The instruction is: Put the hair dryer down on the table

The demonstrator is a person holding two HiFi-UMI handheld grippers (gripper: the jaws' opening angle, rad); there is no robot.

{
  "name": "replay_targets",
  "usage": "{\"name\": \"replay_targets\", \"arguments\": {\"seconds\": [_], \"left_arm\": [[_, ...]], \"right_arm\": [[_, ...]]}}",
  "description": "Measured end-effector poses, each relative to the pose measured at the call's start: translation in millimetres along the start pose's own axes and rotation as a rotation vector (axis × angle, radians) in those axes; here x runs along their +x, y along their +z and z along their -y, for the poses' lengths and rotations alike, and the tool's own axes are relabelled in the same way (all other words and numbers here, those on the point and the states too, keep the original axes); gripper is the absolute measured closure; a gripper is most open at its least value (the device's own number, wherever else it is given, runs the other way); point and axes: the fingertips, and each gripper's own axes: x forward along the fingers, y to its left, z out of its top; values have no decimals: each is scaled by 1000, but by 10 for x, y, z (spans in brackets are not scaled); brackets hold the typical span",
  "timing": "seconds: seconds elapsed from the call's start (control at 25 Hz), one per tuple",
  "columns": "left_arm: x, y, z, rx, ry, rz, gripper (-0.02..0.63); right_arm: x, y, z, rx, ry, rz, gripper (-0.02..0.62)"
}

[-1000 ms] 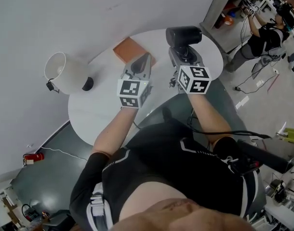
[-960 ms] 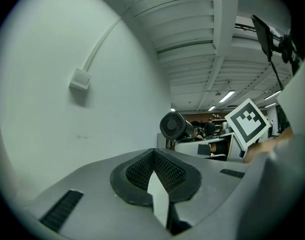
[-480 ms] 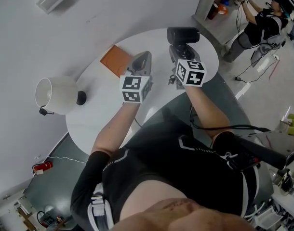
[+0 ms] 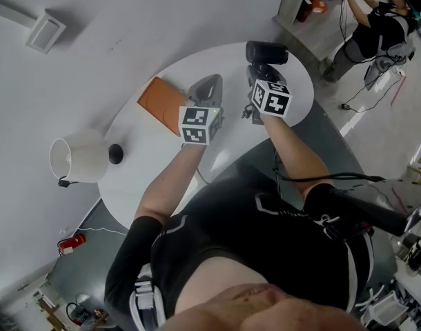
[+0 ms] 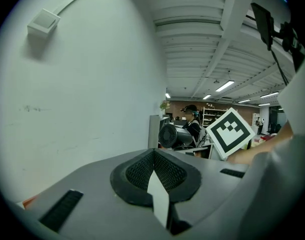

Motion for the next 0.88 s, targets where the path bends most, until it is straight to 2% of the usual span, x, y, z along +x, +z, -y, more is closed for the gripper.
{"name": "replay_targets", "arguments": {"seconds": [0.56,0.88], "left_arm": [[744,-330,-21,39,-39,-110,575],[965,-502,19,60,-76,-163,575]], "right_arm": [[661,-274,745,125,-166,-107,331],[889,-439,1113,127,-271,-152,330]]}}
